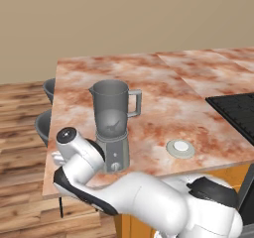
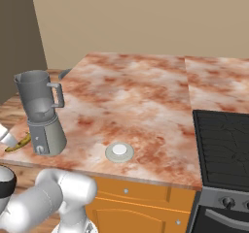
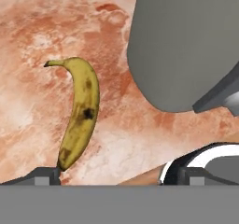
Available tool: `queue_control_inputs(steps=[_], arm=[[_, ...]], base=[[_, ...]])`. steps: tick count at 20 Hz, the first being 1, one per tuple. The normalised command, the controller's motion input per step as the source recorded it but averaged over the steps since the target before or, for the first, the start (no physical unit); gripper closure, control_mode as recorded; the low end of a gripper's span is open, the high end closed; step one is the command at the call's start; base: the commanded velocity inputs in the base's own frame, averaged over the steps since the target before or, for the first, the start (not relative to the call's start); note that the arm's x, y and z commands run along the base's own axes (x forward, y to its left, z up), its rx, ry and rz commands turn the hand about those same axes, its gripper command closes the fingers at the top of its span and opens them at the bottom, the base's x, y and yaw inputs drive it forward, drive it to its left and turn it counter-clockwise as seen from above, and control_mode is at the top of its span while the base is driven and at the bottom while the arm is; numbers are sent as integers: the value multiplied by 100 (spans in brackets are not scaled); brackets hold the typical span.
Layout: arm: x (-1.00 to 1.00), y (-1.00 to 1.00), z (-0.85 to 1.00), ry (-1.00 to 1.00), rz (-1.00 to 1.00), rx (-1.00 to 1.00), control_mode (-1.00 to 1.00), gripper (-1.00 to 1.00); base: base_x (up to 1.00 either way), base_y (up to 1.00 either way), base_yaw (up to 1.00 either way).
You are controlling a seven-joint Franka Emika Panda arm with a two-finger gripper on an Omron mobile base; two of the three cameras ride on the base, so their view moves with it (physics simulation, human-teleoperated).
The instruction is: Open the blender lid, put the banana in the blender, close the lid, and start the blender.
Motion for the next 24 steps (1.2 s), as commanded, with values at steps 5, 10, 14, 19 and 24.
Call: queue_control_inputs(steps=[5,10,14,19,24], arm=[[27,0,-13,7,-4,0,-100,-100],[26,1,-24,4,0,0,-100,-100],[16,5,-30,0,0,0,-100,-100],[14,14,-24,0,0,0,-100,-100],[13,14,-6,0,0,1,-100,-100]], base=[[0,0,0],[0,0,0],[0,0,0],[0,0,0],[0,0,0]])
